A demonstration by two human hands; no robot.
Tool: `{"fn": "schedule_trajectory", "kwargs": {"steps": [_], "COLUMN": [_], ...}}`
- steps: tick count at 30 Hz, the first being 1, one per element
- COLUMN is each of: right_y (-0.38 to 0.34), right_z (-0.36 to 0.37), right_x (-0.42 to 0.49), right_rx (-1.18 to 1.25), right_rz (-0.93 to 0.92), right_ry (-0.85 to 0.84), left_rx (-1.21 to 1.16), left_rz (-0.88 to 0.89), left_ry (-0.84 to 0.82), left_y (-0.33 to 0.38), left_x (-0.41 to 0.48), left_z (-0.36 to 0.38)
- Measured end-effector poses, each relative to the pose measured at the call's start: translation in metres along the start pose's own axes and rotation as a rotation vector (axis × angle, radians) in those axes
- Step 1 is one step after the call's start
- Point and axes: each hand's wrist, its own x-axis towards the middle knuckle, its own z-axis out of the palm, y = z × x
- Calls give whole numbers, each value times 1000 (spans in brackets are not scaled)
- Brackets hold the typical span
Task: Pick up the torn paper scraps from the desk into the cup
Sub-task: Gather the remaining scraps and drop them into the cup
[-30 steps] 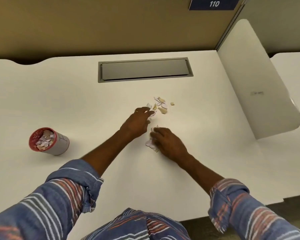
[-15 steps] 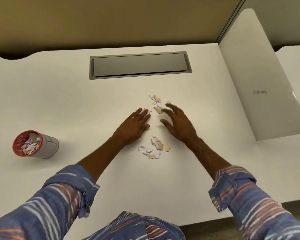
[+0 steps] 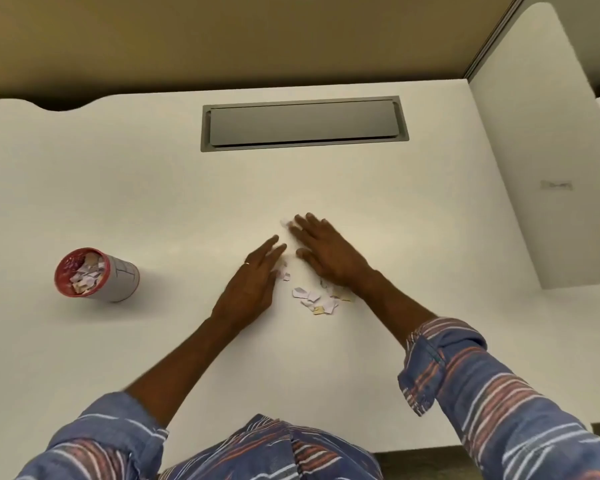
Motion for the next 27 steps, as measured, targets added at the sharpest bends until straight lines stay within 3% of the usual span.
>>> {"fn": "schedule_trajectory", "kwargs": {"steps": [2, 5, 11, 14, 18, 21, 27], "right_y": [-5, -10, -11, -15, -18, -26, -57], "right_z": [5, 3, -6, -2, 1, 8, 32], "right_x": [-16, -44, -82, -97, -108, -105, -99], "right_rx": [63, 194, 162, 108, 107, 118, 99], "right_rz": [-80, -22, 61, 10, 52, 88, -128], "right_ry": [7, 24, 131, 130, 129, 181, 83], "left_rx": [-14, 13, 205, 215, 164, 93, 34], "left_rz": [-24, 32, 294, 298, 285, 177, 94], "left_ry": [42, 52, -201, -251, -175, -95, 87], "left_y": [2, 5, 2, -3, -9, -13, -18], "left_x": [11, 32, 41, 25, -4, -30, -60], "left_z": [-4, -7, 5, 9, 2, -1, 0]}}
